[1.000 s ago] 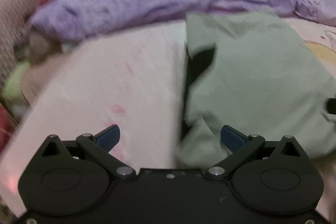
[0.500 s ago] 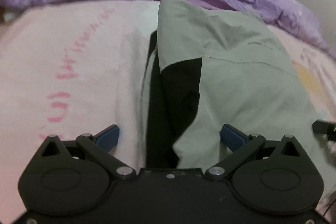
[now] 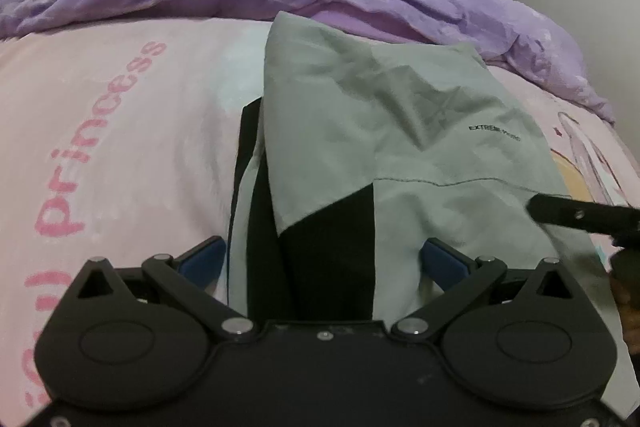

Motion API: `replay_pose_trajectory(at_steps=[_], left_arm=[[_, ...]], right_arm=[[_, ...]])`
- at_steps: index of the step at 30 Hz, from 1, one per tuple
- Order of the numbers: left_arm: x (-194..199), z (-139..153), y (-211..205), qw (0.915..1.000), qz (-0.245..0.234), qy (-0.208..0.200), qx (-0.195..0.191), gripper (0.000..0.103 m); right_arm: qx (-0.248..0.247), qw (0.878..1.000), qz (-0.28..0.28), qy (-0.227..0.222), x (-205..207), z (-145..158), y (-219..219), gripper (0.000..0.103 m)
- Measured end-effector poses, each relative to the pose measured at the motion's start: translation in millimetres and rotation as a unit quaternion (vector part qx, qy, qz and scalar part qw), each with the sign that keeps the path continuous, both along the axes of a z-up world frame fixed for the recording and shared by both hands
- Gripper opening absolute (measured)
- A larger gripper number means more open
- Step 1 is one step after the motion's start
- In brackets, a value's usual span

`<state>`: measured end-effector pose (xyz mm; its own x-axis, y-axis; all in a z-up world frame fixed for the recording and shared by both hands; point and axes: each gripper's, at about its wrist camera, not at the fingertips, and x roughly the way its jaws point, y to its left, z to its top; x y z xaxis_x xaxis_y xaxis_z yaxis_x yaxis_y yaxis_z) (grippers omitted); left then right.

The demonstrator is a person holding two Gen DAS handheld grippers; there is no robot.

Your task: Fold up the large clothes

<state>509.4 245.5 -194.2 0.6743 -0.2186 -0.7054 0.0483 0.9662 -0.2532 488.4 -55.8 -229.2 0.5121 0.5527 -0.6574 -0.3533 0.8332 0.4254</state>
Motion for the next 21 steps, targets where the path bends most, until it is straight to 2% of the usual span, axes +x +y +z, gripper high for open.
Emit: replay_pose_trajectory(at_steps=[3, 5, 6, 7, 9, 11, 13, 16, 19, 20, 21], left_arm=[[-1.2, 2.5, 6.4, 0.9997, -0.017, 0.013, -0.013, 0.103], [-12.3, 5.9, 10.6, 0.9981, -0.038, 0.030, -0.037, 0.103], [-20.4, 7.2, 8.5, 0.9975, -0.054, 0.029, -0.034, 0.103], [-29.6, 8.1, 5.8, 0.9965, -0.072, 0.027, -0.034, 0.103], [-39.6, 3.5, 0.8, 0.9921, -0.096, 0.036, -0.073, 0.103], [-39.7, 1.8, -13.5, 0.9955, -0.083, 0.025, -0.038, 0.103], [-31.9, 3.2, -19.3, 0.9967, -0.072, 0.029, -0.025, 0.103], [-15.0, 3.5, -15.7, 0.9975, -0.046, 0.029, -0.045, 0.103], [-11.9, 3.9, -11.6, 0.9971, -0.030, 0.031, -0.062, 0.103], [-14.5, 4.3, -12.7, 0.9970, -0.032, 0.029, -0.065, 0.103], [-16.6, 5.5, -12.1, 0.9966, -0.037, 0.029, -0.068, 0.103]], right_arm=[[0.001, 1.000, -0.003, 0.013, 1.3, 3.9, -5.1, 0.103], [0.018, 0.999, -0.006, 0.043, -3.2, 8.6, -23.6, 0.084], [0.041, 0.997, 0.000, 0.071, -5.3, 9.7, -36.0, 0.072], [0.065, 0.993, 0.006, 0.097, -5.1, 7.5, -42.8, 0.065], [0.098, 0.986, 0.021, 0.133, -11.3, -0.6, -58.0, 0.063], [0.120, 0.983, 0.021, 0.137, -13.8, -7.7, -62.4, 0.064], [0.140, 0.979, 0.012, 0.147, -9.8, -9.7, -61.0, 0.075], [0.152, 0.979, 0.021, 0.135, -3.2, -10.2, -46.7, 0.097], [0.193, 0.971, 0.002, 0.142, 3.5, -18.3, -42.8, 0.091], [0.201, 0.968, -0.010, 0.153, 3.8, -19.4, -45.5, 0.084], [0.190, 0.968, -0.022, 0.162, 1.4, -17.4, -48.6, 0.068]])
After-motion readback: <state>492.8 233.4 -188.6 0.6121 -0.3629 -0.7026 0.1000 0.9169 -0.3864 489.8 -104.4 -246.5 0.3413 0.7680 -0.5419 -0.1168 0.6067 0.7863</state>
